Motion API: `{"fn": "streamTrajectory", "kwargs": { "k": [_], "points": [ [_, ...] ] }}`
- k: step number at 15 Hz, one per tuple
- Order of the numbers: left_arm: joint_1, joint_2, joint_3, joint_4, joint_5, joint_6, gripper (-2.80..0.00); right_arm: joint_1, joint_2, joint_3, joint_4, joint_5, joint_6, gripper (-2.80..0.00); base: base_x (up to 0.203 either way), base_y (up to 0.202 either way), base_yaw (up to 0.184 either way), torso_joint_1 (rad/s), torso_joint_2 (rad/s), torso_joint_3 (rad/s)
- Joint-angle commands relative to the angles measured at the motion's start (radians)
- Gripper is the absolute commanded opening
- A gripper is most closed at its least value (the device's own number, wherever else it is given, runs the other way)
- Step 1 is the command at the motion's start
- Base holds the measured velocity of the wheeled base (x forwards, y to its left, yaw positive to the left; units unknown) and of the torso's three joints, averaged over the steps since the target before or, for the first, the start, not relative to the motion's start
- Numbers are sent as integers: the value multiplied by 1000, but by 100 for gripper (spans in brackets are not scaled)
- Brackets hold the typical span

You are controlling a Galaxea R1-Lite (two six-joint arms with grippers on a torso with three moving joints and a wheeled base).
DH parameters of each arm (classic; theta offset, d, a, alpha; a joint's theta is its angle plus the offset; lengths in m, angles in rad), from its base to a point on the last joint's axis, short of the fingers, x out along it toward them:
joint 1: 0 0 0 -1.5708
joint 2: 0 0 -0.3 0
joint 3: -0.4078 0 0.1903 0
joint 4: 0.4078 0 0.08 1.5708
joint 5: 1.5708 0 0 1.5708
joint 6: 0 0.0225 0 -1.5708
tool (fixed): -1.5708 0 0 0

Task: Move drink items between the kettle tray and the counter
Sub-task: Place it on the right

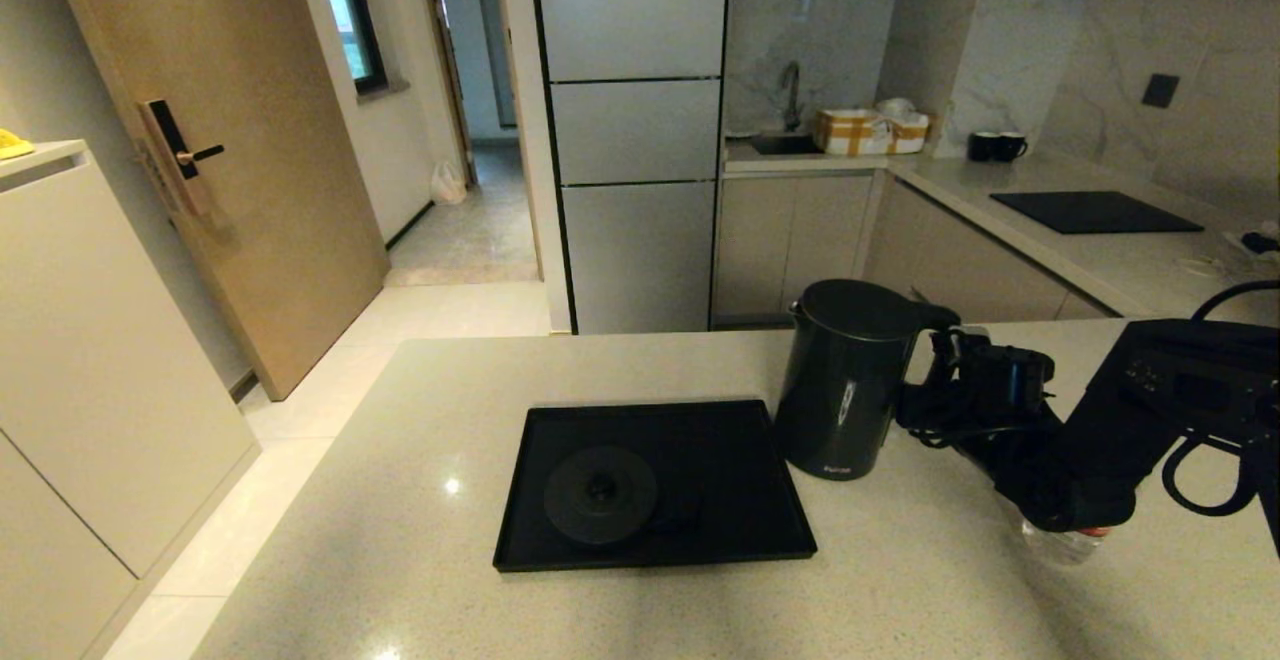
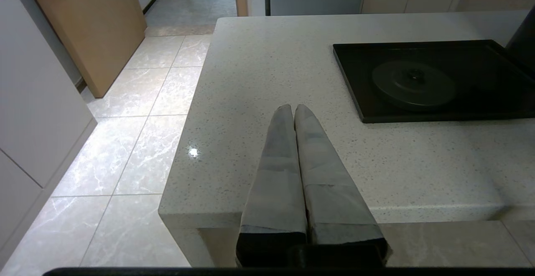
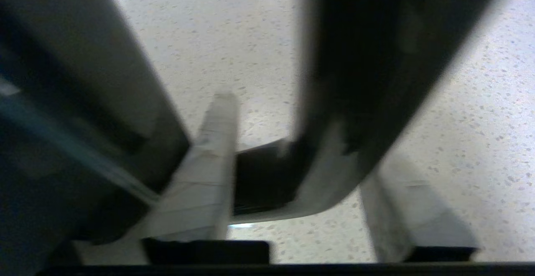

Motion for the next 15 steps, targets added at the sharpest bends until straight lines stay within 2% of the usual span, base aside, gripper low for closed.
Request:
{"fn": "streamTrajectory", "kwargs": {
  "k": [1,8,15],
  "points": [
    [0,0,0,0,0,0,-280,0,16,-5,-6,-4,1,0,0,0,0,0,0,0],
    [0,0,0,0,0,0,-280,-3,-20,37,-74,11,5,0,0,0,0,0,0,0],
    [0,0,0,0,0,0,-280,2,-103,89,-79,24,11,0,0,0,0,0,0,0]
  ]
}}
